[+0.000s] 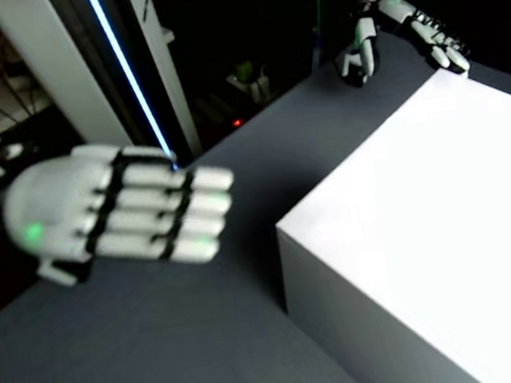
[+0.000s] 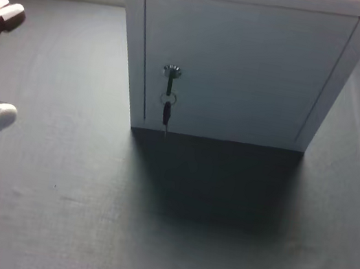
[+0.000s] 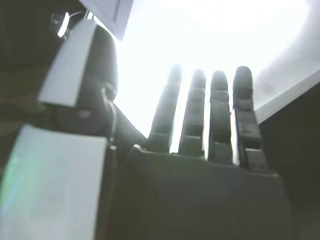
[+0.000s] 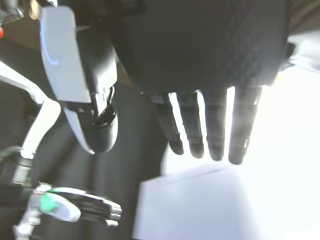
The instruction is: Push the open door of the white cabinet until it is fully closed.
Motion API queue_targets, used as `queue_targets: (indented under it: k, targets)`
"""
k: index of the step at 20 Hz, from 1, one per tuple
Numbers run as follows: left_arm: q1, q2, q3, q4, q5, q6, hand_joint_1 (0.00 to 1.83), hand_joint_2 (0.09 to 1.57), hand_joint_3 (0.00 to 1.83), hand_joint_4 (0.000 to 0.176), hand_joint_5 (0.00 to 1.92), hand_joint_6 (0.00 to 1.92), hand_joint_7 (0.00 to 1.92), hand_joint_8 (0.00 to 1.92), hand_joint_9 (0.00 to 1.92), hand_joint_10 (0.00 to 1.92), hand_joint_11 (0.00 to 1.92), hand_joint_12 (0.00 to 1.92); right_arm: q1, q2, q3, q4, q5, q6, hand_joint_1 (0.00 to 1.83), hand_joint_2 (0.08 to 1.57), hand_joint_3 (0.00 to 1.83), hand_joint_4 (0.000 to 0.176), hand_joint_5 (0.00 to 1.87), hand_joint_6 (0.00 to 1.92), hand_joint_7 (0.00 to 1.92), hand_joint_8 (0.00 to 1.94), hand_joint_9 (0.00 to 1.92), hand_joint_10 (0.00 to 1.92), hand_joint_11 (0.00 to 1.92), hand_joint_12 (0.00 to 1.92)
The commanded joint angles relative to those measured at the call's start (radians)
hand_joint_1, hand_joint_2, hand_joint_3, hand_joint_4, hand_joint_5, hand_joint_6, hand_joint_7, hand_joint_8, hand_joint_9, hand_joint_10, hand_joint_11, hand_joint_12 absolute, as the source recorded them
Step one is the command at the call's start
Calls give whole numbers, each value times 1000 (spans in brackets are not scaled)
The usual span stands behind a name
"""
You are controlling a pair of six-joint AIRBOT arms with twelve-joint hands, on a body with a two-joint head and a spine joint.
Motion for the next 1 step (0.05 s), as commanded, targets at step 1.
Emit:
queue_targets:
  k: [1]
  targets:
    - [-4, 11, -1, -15, -137, -2, 333, 1240, 0, 0, 10, 0, 0, 0, 1, 0, 0, 451, 2, 12, -3, 14, 183, -2, 245, 1255, 0, 0, 0, 0, 0, 0, 0, 0, 0, 0]
